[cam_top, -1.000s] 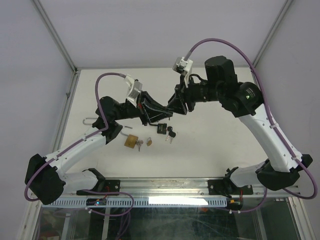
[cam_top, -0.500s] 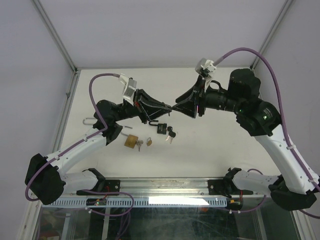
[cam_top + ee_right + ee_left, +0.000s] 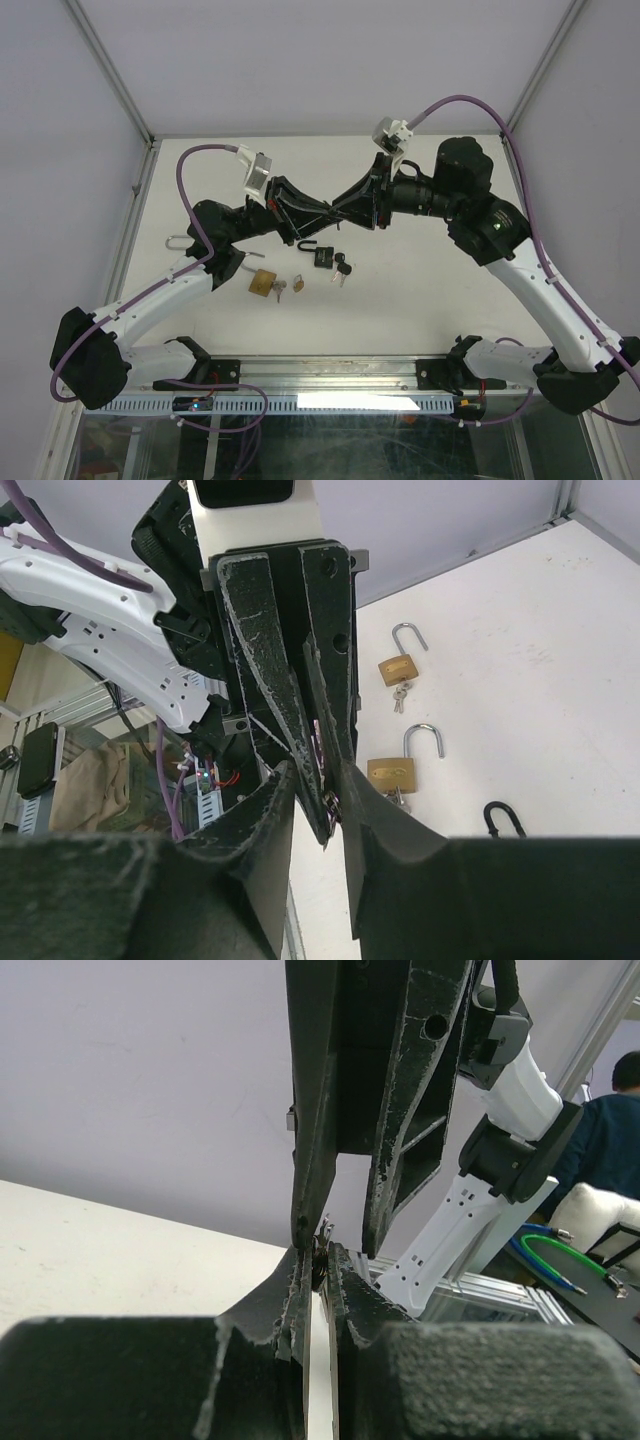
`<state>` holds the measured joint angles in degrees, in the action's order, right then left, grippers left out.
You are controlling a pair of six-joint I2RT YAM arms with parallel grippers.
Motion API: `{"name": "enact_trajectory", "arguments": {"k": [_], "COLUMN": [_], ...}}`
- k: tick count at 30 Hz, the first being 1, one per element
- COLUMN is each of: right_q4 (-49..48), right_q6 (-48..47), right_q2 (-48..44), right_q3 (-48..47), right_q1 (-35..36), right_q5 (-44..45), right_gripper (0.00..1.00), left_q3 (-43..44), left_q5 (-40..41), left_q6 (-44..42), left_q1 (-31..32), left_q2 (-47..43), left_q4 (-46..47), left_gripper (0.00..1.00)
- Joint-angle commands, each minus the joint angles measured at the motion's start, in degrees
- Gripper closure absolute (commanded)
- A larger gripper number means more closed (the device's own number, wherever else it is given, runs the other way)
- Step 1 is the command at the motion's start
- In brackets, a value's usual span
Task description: Unlock with the key
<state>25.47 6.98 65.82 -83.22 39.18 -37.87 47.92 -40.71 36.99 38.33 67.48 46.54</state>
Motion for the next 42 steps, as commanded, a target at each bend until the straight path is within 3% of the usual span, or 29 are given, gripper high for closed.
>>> {"name": "enact_trajectory", "arguments": {"k": [1, 12, 18, 22, 32, 36, 42], "right_q4": [-2.9, -1.0, 1.4, 1.4, 1.3, 2.8, 3.5], "right_q6": [-1.1, -1.2, -1.0, -0.9, -1.4, -1.6, -1.3], "right_q2": [-1.4, -0.8, -0.8, -1.0, -1.6, -1.3, -1.2], "right_q3": [-0.8, -1.4, -1.4, -1.3, -0.8, -1.6, -2.1], "right_q1": [-0.2, -0.2, -0.2, -0.2, -0.3, -1.1, -1.9], "right_q5": [-1.2, -2.6, -3.9, -3.6, -3.2, -2.7, -2.4], "right_gripper": [0.75, 0.91, 0.84, 1.00, 1.00, 1.00, 1.00], "left_q3": [0.5, 1.3, 1.4, 1.6, 1.7, 0.9, 0.4], "left_q5": [1.1, 0.6, 0.3, 0.2, -0.2, -0.3, -1.0], "left_q6": [0.9, 0.4, 0.4, 0.4, 0.3, -0.2, -0.5], "left_q1": [0.5, 0.5, 0.5, 0.5, 0.5, 0.5, 0.5], "left_q2": [-0.9, -0.5, -0.4, -0.3, -0.2, -0.1, 0.0], "left_q4": [2.5, 2.5, 2.1, 2.3, 1.3, 0.9, 0.8], "left_gripper": [1.00, 1.00, 1.00, 1.00, 1.00, 0.83, 0.75]}}
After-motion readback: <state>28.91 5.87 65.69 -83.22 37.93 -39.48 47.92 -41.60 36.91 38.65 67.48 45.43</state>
